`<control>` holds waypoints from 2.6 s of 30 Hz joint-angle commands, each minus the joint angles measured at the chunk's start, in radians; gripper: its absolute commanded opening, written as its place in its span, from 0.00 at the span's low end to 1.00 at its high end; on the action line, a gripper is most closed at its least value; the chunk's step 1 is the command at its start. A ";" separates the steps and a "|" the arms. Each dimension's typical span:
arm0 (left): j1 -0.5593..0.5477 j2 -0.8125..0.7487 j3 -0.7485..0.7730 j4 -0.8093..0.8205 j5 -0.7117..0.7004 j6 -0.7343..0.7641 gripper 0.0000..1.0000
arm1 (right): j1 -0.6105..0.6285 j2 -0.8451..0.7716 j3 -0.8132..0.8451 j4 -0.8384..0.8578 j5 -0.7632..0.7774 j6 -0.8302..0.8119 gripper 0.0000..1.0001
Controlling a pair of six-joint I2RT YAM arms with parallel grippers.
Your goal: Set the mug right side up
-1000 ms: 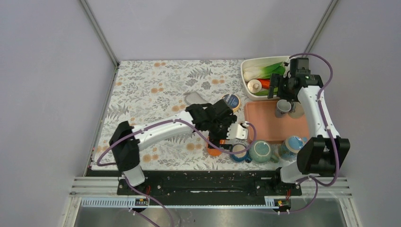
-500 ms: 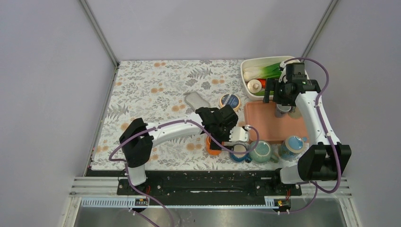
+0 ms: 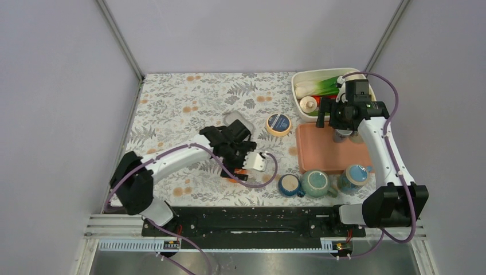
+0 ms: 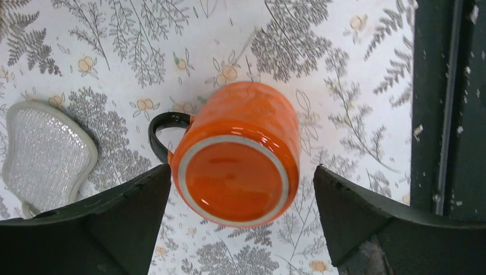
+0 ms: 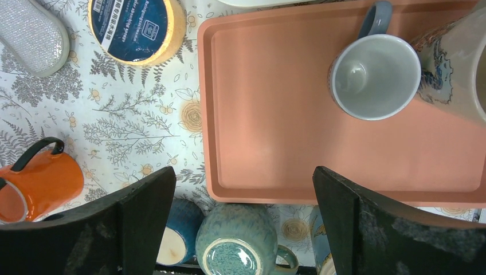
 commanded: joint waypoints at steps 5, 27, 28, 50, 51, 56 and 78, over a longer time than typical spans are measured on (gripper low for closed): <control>0.074 -0.084 0.129 -0.075 0.258 -0.041 0.99 | 0.010 -0.071 -0.011 0.032 -0.026 0.006 0.99; 0.083 0.451 0.432 -0.252 -0.183 -0.672 0.74 | 0.023 -0.138 -0.036 0.057 -0.037 0.015 0.99; 0.071 0.444 0.417 -0.255 -0.162 -0.665 0.72 | 0.023 -0.138 -0.036 0.059 -0.039 0.017 0.99; -0.027 0.216 0.192 -0.094 -0.284 -0.441 0.74 | 0.022 -0.118 -0.040 0.072 -0.069 0.011 0.99; -0.028 0.233 0.192 -0.080 -0.287 -0.444 0.74 | 0.023 -0.118 -0.041 0.072 -0.072 0.011 0.99; -0.031 0.285 0.203 -0.064 -0.254 -0.455 0.62 | 0.024 -0.123 -0.042 0.073 -0.080 0.010 0.99; 0.225 0.051 0.316 0.115 0.036 -0.739 0.00 | 0.108 -0.319 -0.216 0.310 -0.403 0.190 1.00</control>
